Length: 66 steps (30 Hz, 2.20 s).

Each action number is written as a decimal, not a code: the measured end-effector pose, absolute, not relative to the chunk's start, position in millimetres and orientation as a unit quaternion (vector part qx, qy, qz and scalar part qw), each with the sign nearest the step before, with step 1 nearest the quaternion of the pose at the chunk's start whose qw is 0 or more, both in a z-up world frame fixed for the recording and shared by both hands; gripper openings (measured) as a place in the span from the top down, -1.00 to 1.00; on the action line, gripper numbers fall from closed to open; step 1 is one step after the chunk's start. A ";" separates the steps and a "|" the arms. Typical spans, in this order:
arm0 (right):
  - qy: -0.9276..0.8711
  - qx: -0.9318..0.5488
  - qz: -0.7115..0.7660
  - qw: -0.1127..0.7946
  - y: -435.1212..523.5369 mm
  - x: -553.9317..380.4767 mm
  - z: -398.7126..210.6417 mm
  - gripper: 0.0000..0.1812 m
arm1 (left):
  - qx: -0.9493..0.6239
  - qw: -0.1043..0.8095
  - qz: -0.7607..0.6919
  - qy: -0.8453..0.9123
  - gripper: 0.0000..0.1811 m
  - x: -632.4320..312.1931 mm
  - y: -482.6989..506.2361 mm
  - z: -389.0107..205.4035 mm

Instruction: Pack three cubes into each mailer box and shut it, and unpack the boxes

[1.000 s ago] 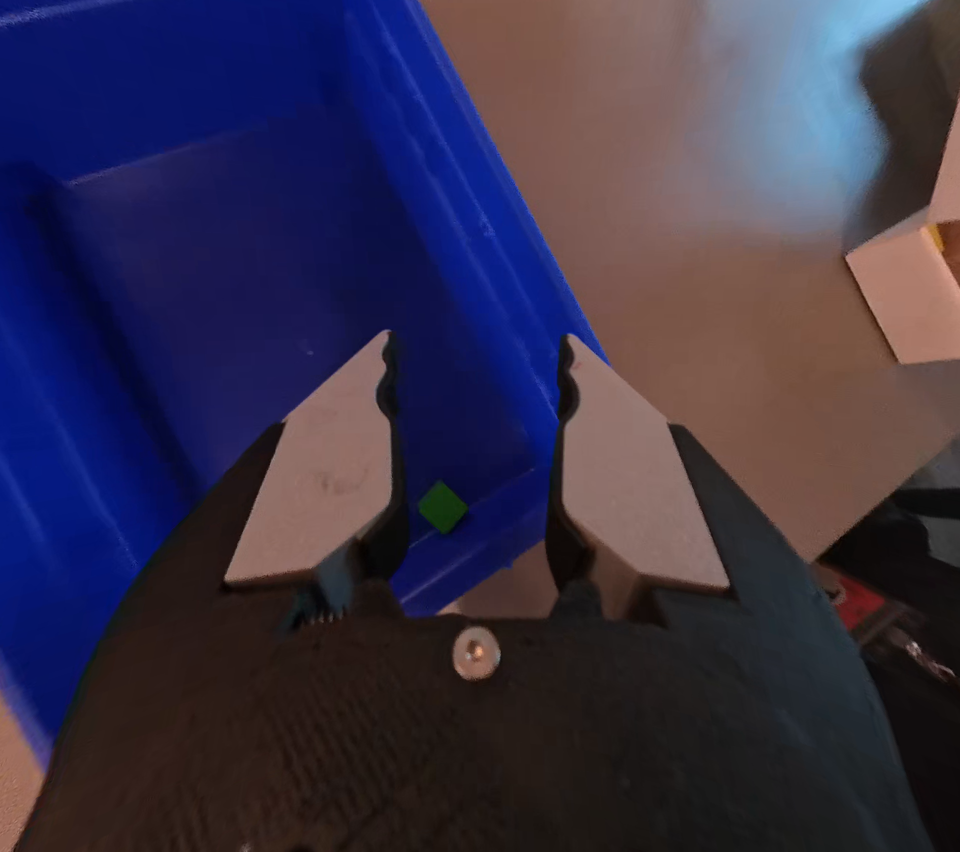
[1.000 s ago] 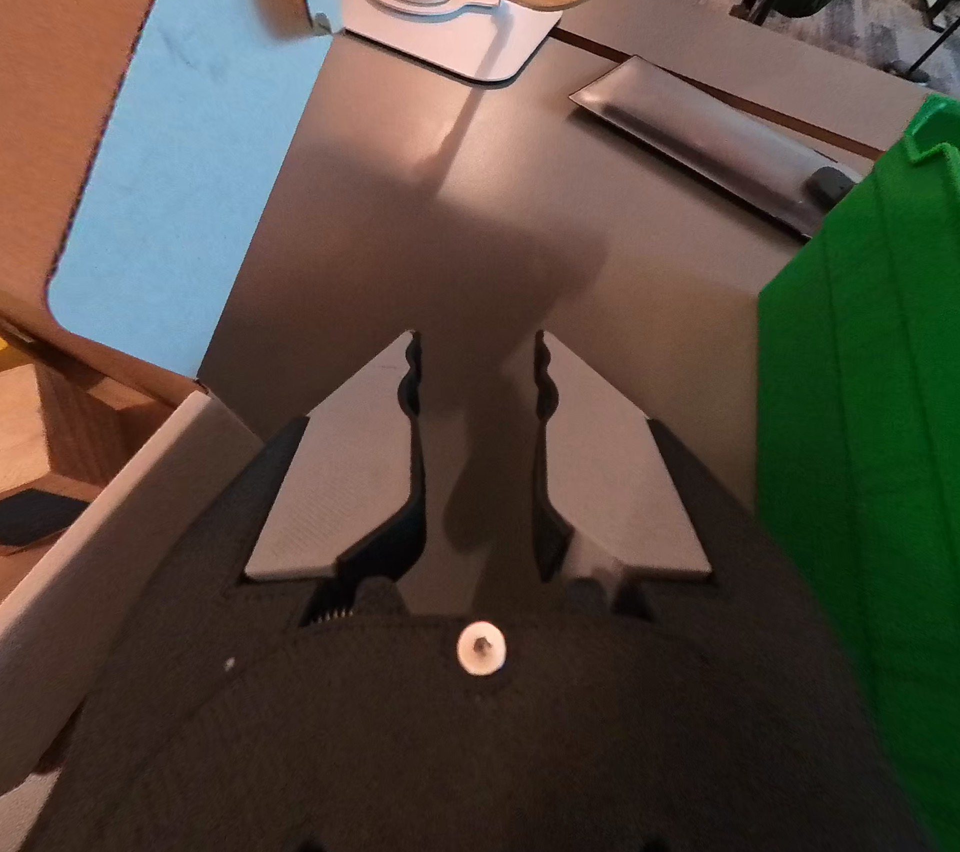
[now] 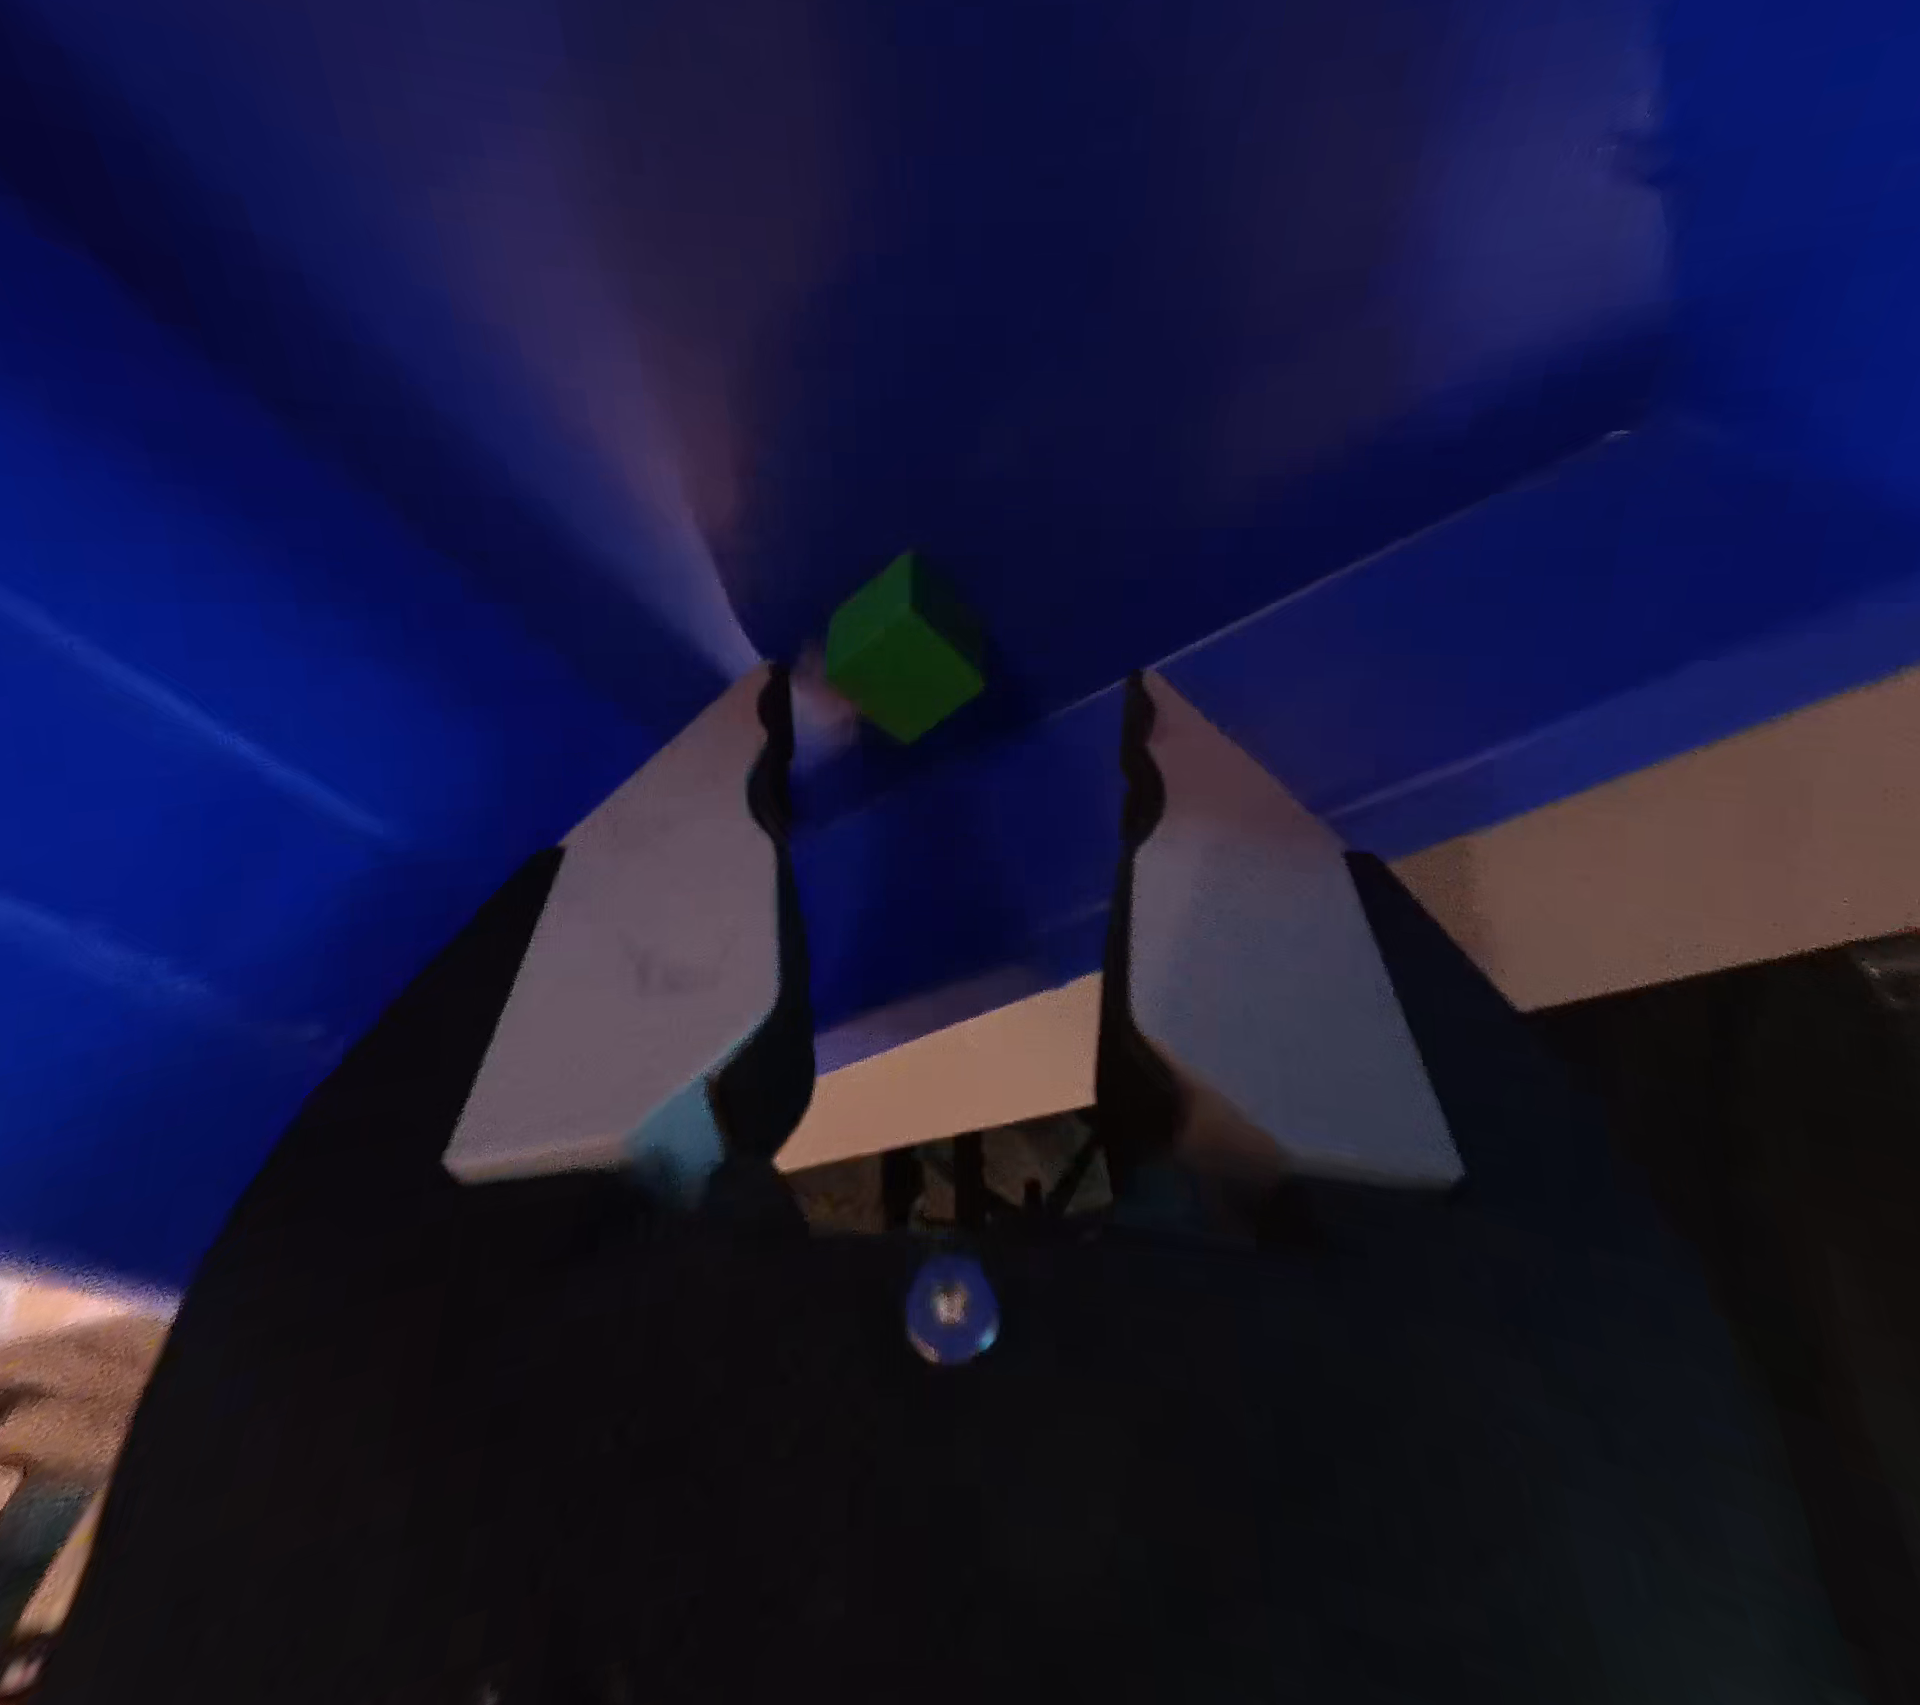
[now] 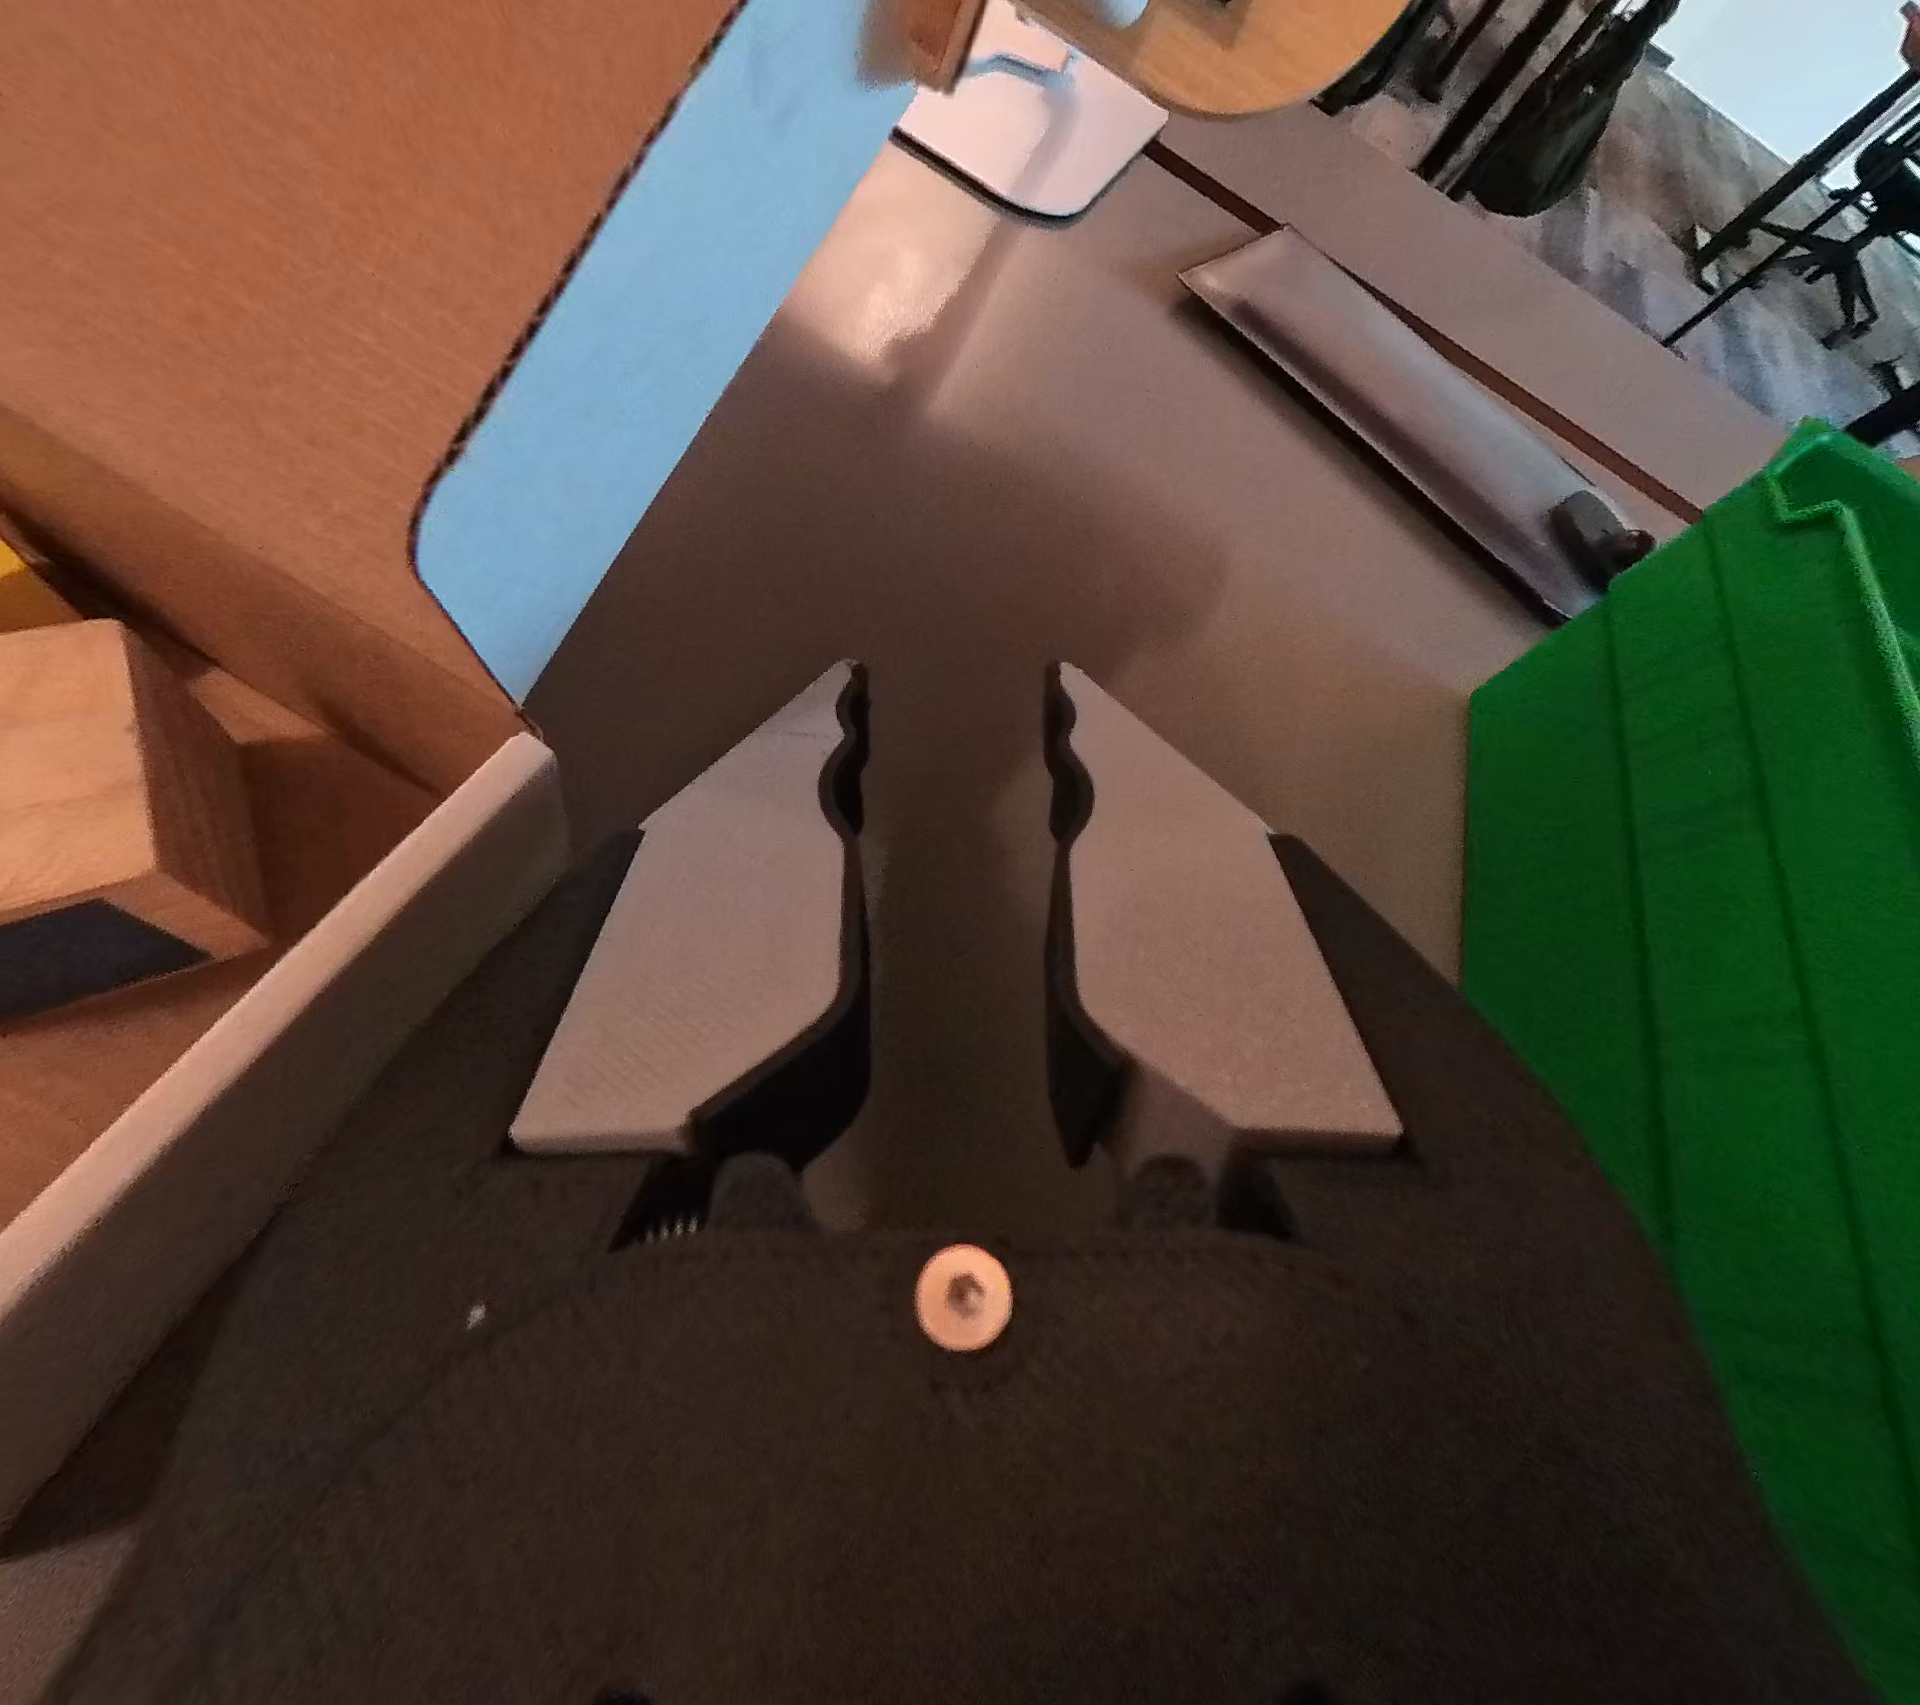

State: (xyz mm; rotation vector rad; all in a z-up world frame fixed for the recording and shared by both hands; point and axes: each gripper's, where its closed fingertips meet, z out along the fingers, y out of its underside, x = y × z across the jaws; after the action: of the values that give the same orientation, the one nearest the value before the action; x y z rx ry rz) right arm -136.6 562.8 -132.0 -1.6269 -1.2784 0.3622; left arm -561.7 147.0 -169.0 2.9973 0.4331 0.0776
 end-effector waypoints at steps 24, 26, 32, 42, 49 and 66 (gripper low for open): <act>-0.544 -0.647 0.188 0.500 544.9 -143.6 -123.6 0.66 | 0.955 0.143 0.199 0.166 0.96 -525.0 130.5 -147.5; -0.548 -0.645 0.185 0.500 543.8 -144.8 -124.3 0.66 | 0.956 0.150 0.186 0.168 0.81 -531.4 127.5 -147.8; -0.557 -0.640 0.179 0.497 541.7 -146.7 -126.4 0.67 | 0.967 0.117 0.151 0.170 0.41 -548.6 138.6 -149.6; -0.561 -0.637 0.183 0.497 538.7 -147.1 -126.2 0.67 | 0.971 0.108 0.151 0.150 0.94 -537.8 148.9 -151.6; -0.565 -0.631 0.182 0.499 535.4 -148.1 -125.6 0.70 | 0.977 0.089 0.114 0.154 0.66 -540.9 154.4 -133.7; -0.567 -0.628 0.189 0.498 533.1 -148.5 -125.3 0.73 | 0.983 0.090 0.071 0.144 0.78 -549.2 164.9 -158.7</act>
State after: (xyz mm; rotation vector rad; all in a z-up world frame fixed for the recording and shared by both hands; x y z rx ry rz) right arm -148.5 533.1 -125.3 -1.5208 -1.3730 0.4586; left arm -549.2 164.9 -158.7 2.9222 0.4270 0.2114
